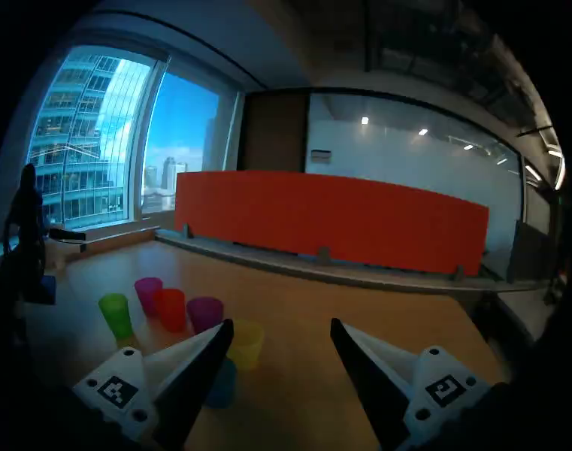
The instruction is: Pour water
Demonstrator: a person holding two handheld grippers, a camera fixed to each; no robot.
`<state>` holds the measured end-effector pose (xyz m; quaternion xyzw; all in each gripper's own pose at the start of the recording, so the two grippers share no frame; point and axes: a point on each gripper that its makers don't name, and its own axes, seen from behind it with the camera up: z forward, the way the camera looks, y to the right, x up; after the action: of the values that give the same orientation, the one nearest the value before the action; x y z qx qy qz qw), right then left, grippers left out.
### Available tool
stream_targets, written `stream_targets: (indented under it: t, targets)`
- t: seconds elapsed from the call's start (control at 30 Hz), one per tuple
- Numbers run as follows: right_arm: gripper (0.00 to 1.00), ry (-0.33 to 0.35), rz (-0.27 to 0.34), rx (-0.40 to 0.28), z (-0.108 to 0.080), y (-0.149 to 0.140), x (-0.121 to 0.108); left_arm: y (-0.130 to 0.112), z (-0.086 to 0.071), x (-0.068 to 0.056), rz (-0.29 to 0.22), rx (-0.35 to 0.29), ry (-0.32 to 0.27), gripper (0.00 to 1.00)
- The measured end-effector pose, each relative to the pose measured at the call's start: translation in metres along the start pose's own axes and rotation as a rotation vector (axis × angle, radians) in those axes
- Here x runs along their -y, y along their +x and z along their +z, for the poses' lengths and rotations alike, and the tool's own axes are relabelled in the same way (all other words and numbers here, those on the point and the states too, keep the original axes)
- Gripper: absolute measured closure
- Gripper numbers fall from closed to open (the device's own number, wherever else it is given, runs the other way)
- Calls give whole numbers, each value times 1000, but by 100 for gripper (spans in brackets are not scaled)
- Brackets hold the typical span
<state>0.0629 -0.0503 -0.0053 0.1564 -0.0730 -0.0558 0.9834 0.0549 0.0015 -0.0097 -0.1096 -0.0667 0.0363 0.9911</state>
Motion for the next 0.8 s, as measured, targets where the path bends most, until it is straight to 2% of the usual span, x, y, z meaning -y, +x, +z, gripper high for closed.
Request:
stream_targets:
  t: [0.2, 0.57, 0.67, 0.8]
  targets:
    - [0, -93, -7, -64, -6, 15, -14, 18, -8, 4, 1, -54, 49, 1]
    - [0, -279, -30, -150, -19, 28, -43, 37, -17, 10, -8, -120, 127, 1]
    - [0, -314, -20, -170, -23, 32, -47, 38, -18, 11, -14, -133, 143, 1]
    - [0, -327, 12, -186, -28, 34, -48, 37, -18, 12, -18, -141, 154, 1]
